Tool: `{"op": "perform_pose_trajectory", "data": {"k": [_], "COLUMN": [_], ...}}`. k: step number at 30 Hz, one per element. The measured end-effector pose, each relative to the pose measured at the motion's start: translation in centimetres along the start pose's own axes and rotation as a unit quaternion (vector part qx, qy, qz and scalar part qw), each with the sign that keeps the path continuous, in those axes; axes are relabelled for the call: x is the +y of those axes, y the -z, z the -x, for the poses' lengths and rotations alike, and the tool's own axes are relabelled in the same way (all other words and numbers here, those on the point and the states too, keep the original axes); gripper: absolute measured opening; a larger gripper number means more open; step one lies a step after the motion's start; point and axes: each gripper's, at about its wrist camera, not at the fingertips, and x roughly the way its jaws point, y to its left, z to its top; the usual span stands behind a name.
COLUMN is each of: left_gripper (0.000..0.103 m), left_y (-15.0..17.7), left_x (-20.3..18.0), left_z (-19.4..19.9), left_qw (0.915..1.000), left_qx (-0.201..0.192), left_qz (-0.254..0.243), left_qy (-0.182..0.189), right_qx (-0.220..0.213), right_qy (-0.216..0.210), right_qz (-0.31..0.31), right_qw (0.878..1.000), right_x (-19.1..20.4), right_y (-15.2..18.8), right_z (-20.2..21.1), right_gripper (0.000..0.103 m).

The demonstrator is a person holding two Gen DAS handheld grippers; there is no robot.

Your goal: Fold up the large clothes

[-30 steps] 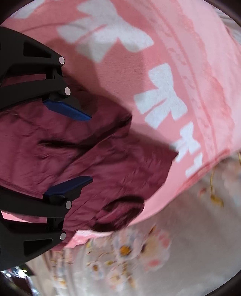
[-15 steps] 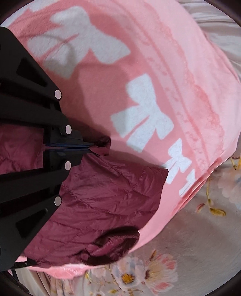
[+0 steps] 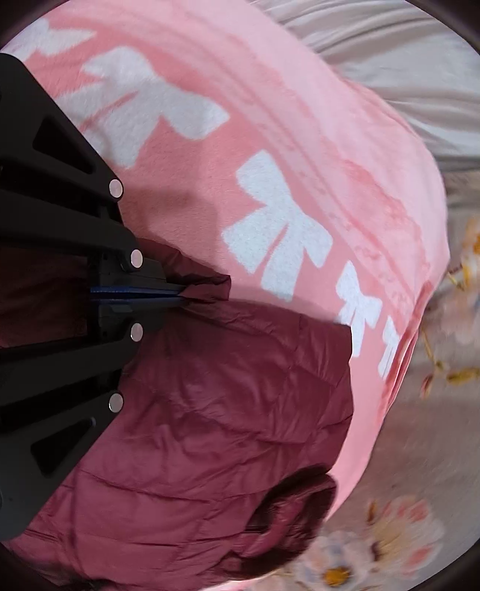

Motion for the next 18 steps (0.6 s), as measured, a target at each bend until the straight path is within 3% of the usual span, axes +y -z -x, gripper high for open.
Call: {"op": "perform_pose_trajectory", "data": {"k": [4,7,9,10,12,18], "left_gripper": [0.011,0.012,0.018,0.024,0.024,0.024], "left_y": [0.5,-0.7,-1.7,-2.1,-2.4,-0.3], "left_x": [0.8,-0.1,-1.6,-2.6,-4.6,-7.7], "left_z": [4.2,8.3,9.2,9.1,8.0,3.8], "left_qw": [0.9994,0.9967,0.9947,0.9938,0.9929,0.9944], "left_qx": [-0.022,-0.064,-0.064,-0.054,-0.029,0.011], "left_qz": [-0.023,-0.033,-0.030,-0.029,-0.032,-0.046], "left_qy": [0.014,0.039,0.074,0.092,0.111,0.095], "right_qx": [-0.043,-0.079,-0.078,-0.073,-0.059,-0.015], "right_qy": [-0.013,-0.033,-0.066,-0.085,-0.106,-0.121], "right_qz": [-0.040,-0.033,-0.021,-0.018,-0.010,0.003], "right_qw": [0.998,0.996,0.995,0.994,0.993,0.993], "right_x": [-2.0,-0.9,1.3,2.4,4.4,8.1], "right_y": [1.2,0.5,-1.0,-1.6,-2.1,-0.6], "right_z": [4.7,7.7,8.2,8.0,7.1,3.1], "right_gripper": [0.016,0.016,0.016,0.016,0.016,0.016]}}
